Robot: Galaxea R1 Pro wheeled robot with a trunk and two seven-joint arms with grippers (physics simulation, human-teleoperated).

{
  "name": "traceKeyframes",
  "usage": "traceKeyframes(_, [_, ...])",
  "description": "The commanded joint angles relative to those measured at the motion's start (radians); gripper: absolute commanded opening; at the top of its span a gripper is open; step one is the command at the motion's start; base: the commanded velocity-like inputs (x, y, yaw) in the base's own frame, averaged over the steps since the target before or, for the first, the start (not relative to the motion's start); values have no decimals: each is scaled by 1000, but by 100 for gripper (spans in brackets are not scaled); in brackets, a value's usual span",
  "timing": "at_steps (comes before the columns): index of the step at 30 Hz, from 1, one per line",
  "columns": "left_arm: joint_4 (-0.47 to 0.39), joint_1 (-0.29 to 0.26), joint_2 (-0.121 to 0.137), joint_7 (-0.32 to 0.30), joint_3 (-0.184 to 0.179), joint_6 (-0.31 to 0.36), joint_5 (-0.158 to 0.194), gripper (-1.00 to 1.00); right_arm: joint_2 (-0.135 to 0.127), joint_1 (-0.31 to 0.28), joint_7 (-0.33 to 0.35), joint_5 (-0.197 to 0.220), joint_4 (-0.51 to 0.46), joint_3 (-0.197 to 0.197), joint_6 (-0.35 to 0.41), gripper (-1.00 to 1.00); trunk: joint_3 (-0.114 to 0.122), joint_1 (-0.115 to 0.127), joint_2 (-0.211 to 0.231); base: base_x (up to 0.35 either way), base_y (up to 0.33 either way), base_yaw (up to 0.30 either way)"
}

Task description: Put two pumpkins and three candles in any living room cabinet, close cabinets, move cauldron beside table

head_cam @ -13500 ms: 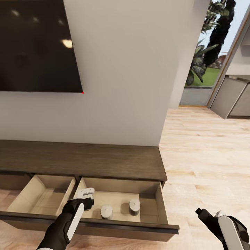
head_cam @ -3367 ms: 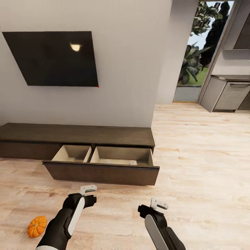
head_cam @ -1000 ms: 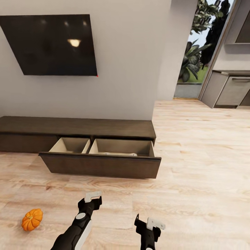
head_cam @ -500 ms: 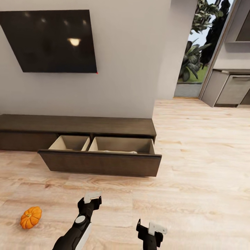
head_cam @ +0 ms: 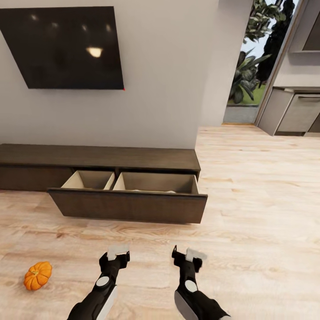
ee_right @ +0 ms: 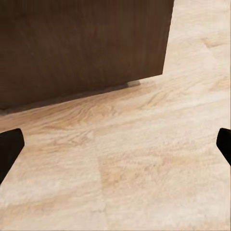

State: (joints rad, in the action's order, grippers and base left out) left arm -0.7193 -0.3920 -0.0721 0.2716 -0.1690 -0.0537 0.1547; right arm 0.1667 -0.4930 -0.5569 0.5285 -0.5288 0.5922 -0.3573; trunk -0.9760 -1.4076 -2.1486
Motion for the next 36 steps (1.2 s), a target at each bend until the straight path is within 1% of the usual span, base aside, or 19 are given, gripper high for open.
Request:
traceKeyframes(1, [0,0,0,0,0,0,-10,100,4,-23,17,1,9,0,2,100,-3,-4,-7,0,0,0])
traceKeyframes(3, [-1,0,0,0,0,-1,-29,100,8,-50,42,1,18,0,10,100,-10,-12,-21,0,0,0])
traceKeyframes(4, [-1,-1,0,-1,0,-1,-43,100,8,-73,60,-1,26,0,28,100,-13,-15,-28,0,0,0])
traceKeyframes(5, [-1,-1,0,-1,0,-1,-48,100,8,-83,67,-8,31,1,42,100,-16,-19,-35,0,0,0])
traceKeyframes(7, [-1,-1,0,-3,0,0,-55,100,8,-95,80,-54,49,7,63,100,-22,-27,-49,0,0,0])
traceKeyframes(9, [0,-1,0,-3,-1,1,-58,100,8,-98,107,-116,64,12,69,100,-28,-35,-63,0,0,0])
traceKeyframes(10, [-1,-1,0,-3,-3,1,-58,100,8,-99,126,-140,69,12,71,100,-32,-38,-70,0,0,0])
traceKeyframes(12, [-5,-1,0,-2,-13,2,-59,100,8,-100,154,-161,78,11,72,100,-38,-46,-84,0,0,0])
traceKeyframes(14, [-7,-1,0,-1,-26,4,-61,100,8,-100,176,-171,88,10,72,100,-44,-54,-98,0,0,0])
traceKeyframes(17, [-5,-2,1,-1,-44,8,-63,100,8,-101,195,-178,97,7,73,100,-53,-65,-119,0,0,0])
traceKeyframes(25, [-40,-4,7,-1,-51,7,-64,100,8,-101,204,-179,104,0,71,100,-79,-96,-175,0,0,0])
traceKeyframes(30, [-45,-4,5,3,-48,3,-64,100,8,-101,205,-179,105,-54,68,100,-94,-115,-210,0,0,0])
traceKeyframes(31, [-46,-4,4,4,-48,2,-64,100,8,-101,205,-179,105,-60,67,100,-97,-119,-217,0,0,0])
traceKeyframes(36, [-49,-4,1,11,-43,-1,-64,100,8,-101,206,-178,107,-72,66,100,-97,-119,-217,0,0,0])
